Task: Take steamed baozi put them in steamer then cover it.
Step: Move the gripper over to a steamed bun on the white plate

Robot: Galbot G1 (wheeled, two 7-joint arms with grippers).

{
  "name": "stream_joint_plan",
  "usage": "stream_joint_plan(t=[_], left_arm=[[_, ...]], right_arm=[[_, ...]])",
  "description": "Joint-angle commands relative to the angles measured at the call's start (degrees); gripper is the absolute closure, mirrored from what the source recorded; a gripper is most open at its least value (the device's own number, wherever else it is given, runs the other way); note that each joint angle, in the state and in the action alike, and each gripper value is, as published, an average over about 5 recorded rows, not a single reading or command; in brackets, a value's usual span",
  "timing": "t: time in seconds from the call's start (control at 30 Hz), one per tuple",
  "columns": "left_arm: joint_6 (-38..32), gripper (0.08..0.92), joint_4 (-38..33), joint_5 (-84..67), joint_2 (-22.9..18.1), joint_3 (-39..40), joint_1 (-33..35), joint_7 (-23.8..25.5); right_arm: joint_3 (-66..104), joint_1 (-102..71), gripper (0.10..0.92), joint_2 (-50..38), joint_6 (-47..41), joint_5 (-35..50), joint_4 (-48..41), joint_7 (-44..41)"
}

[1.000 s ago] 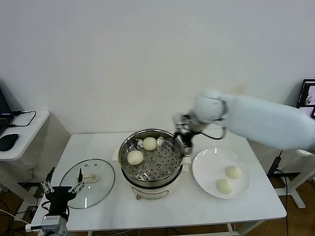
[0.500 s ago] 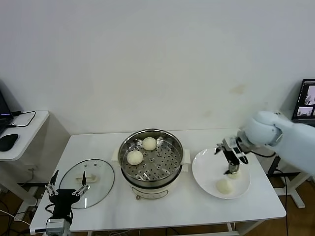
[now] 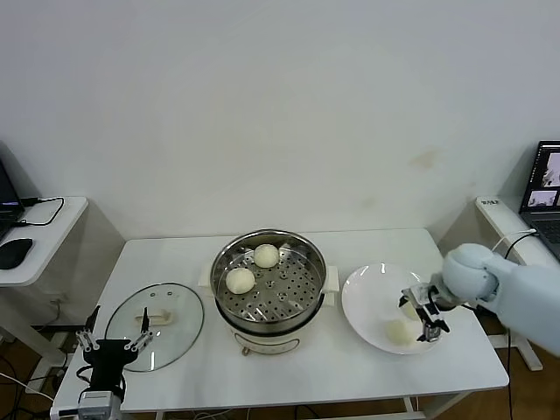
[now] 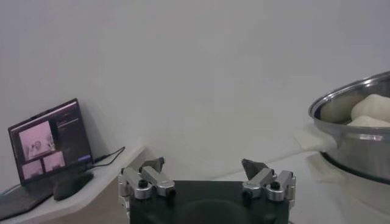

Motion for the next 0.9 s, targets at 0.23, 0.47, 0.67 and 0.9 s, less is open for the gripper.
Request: stream_joint_plan(t=[0.23, 0.47, 0.67, 0.9], left_arm=[[0.02, 0.177, 0.35, -0.04, 0.14, -0.33, -0.21, 0.01], [0.01, 0.177, 0.61, -0.02, 0.14, -0.34, -0.39, 0.0], [0.0, 0.177, 0.69, -0.03, 0.04, -0.36, -0.49, -0.02], [-0.02, 0.177, 0.77, -0.05, -0.1, -0.38, -0.49, -0.06]], right_arm=[[5.12, -7.87, 0.203, 4.94, 0.44, -3.1, -6.4, 2.21], [5.87, -8.04, 0.205, 6.92, -0.42, -2.26, -7.73, 2.89], [6.01, -7.88, 0.27, 7.44, -1.41, -1.63, -8.27, 2.64], [6.25, -7.19, 0.39, 6.76, -1.81, -1.37, -7.96, 1.73]])
